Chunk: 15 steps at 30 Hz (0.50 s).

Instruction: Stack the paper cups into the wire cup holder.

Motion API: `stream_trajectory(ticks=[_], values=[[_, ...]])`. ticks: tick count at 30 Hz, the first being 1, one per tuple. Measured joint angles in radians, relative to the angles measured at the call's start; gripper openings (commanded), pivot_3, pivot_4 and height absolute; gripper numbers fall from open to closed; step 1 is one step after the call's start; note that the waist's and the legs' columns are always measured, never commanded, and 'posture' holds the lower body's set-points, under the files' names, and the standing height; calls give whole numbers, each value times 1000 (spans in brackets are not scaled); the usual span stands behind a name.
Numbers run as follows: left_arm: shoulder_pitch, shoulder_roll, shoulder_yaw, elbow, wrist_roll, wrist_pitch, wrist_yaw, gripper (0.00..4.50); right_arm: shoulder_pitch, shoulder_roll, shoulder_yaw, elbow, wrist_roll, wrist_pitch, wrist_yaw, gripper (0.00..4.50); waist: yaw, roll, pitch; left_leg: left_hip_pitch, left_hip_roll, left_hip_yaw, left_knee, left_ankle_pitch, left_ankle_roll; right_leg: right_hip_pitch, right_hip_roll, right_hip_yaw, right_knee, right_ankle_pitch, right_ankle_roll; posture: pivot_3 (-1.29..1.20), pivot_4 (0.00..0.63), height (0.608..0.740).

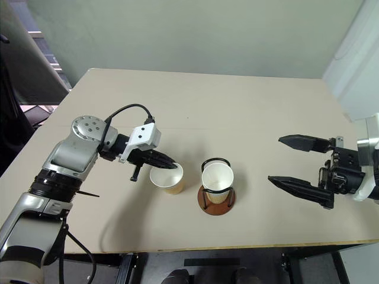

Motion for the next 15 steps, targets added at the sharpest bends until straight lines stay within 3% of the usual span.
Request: stream_trajectory(ticks=[5,10,15], values=[[-37,-11,54,-2,-67,20,-30,42,-1,-9,11,20,-8,-16,15,4500,2,0,0,-2,0,-1,2,0,0,0,0,-1,0,0,1,0,150,740],[-213,-82,161,-51,-250,116,-68,42,-28,-33,39,47,-11,-34,40,4500,9,0,0,-5,-1,0,6,-1,3,0,-2,-1,-1,1,2,0,150,740],[-358,-174,166,-33,-338,129,-71,42,-58,-41,76,77,-40,-58,54,4500,10,0,0,-6,-1,1,12,-3,6,0,-5,0,-1,2,7,0,150,740]])
